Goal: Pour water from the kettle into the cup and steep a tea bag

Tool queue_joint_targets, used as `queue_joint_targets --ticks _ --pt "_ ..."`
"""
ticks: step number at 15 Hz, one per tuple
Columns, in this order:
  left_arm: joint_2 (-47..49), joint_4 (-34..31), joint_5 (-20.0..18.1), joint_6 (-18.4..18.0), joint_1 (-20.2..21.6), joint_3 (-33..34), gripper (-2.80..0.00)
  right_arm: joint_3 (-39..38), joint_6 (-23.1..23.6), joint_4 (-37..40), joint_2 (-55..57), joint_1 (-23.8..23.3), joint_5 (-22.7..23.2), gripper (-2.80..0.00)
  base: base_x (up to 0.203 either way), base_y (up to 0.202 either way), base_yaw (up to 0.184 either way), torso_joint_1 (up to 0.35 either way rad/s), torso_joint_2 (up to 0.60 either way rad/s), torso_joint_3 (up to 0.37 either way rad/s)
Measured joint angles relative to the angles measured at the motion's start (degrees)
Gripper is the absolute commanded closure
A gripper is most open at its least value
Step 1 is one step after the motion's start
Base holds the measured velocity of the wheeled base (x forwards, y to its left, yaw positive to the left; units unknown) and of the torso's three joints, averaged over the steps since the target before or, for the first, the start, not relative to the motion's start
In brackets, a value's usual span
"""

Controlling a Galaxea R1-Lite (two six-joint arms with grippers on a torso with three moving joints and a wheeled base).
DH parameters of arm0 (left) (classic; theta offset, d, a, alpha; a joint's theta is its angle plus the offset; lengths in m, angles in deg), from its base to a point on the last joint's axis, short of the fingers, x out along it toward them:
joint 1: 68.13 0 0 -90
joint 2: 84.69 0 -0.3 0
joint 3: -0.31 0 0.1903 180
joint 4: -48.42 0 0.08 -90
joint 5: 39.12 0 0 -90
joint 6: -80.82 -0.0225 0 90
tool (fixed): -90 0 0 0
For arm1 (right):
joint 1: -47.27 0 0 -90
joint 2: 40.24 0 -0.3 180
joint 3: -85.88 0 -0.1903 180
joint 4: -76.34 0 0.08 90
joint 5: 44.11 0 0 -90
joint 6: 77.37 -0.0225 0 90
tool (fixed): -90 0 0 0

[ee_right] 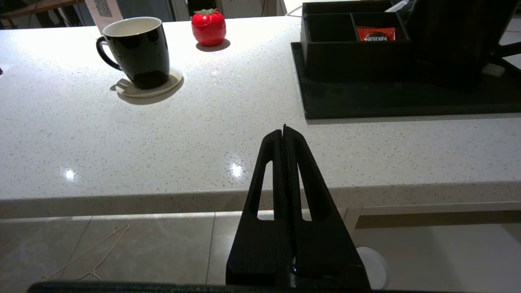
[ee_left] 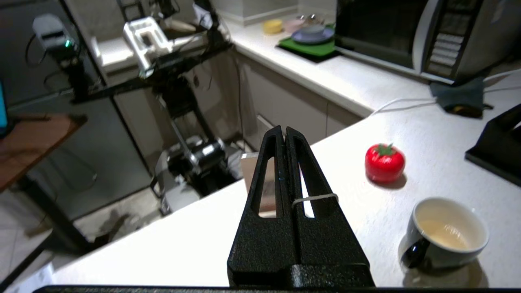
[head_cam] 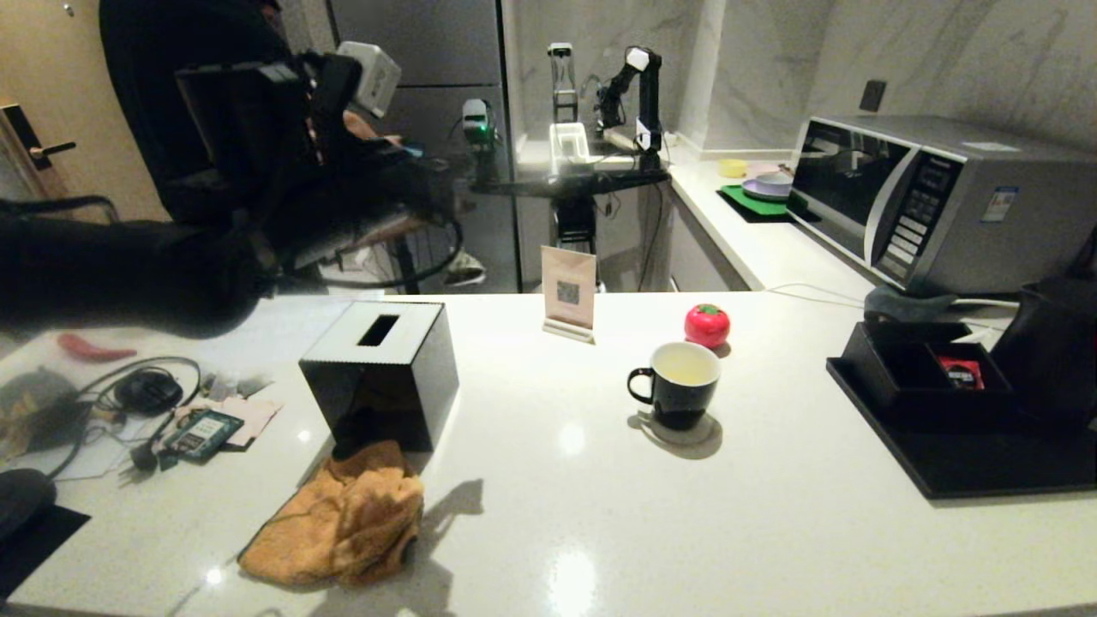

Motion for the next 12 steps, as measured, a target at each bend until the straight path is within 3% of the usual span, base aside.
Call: queue_joint_targets --ticks 6,12 --pt "-3.15 -0.16 -0.31 -2.29 1.67 9.02 0.0 0.0 0.0 0.02 0.0 0.01 0.0 0.0 0.0 0.0 0.0 0.0 0.0 0.0" --pt "-5.62 0.41 -0.72 -2.54 6.79 13.86 0.0 0.0 -0.02 0.0 0.0 0.01 0.0 0.0 0.0 0.0 0.0 0.0 0.0 0.0"
